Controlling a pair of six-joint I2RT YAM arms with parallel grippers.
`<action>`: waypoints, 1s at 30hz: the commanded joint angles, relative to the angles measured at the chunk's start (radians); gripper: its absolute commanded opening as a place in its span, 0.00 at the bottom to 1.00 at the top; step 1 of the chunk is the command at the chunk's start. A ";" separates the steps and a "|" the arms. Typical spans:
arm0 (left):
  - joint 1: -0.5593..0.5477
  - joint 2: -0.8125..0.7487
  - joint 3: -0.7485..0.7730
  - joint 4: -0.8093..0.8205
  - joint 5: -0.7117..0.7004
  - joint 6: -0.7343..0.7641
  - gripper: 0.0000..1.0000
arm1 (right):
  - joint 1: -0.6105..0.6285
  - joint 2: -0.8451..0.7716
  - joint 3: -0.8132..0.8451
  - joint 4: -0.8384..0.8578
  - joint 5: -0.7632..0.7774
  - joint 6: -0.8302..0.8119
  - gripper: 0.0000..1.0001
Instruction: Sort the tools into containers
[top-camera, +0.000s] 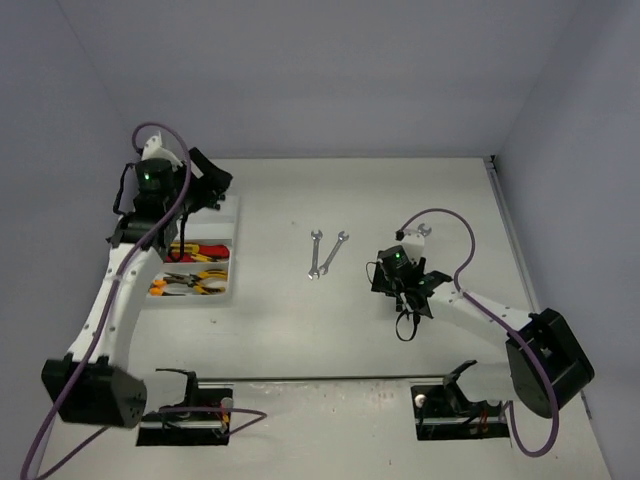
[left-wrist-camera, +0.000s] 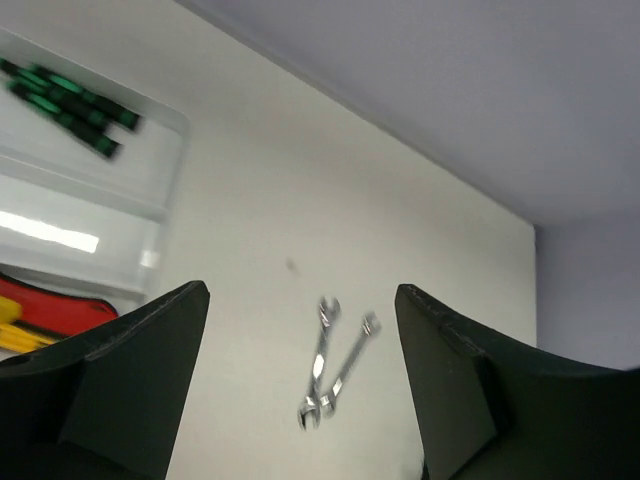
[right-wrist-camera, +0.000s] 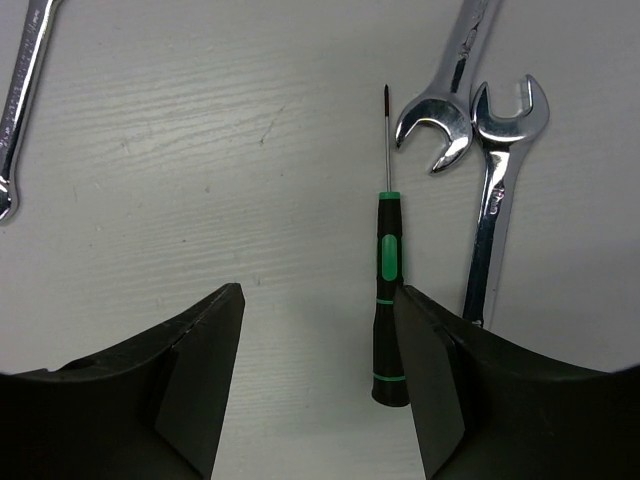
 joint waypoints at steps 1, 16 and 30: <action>-0.100 -0.167 -0.112 -0.112 0.029 0.163 0.73 | -0.016 0.024 -0.029 0.010 0.001 0.069 0.57; -0.353 -0.418 -0.357 -0.241 0.005 0.183 0.73 | -0.046 0.103 -0.060 0.028 -0.046 0.079 0.45; -0.442 -0.268 -0.258 -0.195 0.099 0.103 0.73 | 0.123 0.021 0.001 0.122 -0.118 -0.028 0.00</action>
